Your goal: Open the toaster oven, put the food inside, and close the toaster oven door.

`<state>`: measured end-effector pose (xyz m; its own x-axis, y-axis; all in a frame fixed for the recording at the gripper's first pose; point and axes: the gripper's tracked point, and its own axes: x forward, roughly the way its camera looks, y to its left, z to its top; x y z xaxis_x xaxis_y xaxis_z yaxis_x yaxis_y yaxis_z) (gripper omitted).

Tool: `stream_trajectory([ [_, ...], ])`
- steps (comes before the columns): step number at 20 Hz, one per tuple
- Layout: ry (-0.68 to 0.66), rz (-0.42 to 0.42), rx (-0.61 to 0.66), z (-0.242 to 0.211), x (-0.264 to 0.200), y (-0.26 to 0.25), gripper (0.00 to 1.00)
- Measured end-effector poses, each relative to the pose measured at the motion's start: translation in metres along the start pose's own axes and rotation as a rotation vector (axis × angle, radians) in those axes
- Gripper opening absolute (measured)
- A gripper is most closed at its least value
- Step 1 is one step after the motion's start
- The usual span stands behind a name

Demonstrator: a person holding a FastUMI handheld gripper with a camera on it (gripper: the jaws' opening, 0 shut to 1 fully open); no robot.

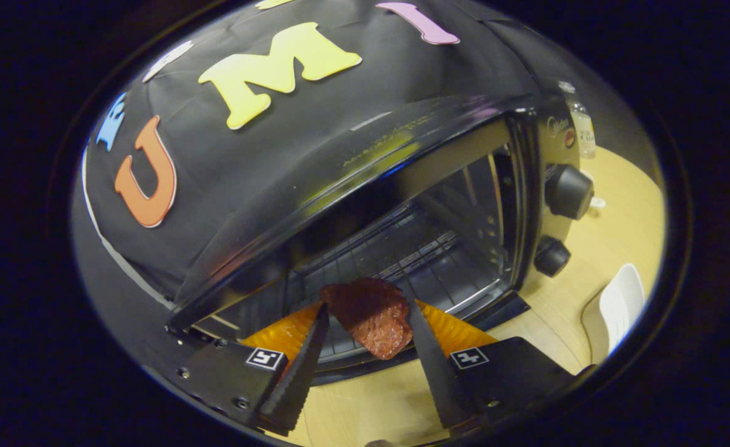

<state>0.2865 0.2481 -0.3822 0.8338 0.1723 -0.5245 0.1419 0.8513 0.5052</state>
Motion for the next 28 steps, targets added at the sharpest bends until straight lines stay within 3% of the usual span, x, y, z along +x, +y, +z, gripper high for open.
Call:
stream_trajectory([
  [3, -0.025, 0.011, -0.094, 0.006, -0.017, 0.002, 0.88],
  [4, -0.023, 0.005, -0.119, 0.006, -0.023, 0.0, 1.0],
  [13, -0.027, 0.025, -0.281, -0.005, -0.109, -0.021, 0.99],
  [21, 0.044, 0.018, -0.444, -0.049, -0.18, -0.055, 0.99],
  [28, 0.134, -0.018, -0.501, -0.099, -0.211, -0.099, 0.99],
])
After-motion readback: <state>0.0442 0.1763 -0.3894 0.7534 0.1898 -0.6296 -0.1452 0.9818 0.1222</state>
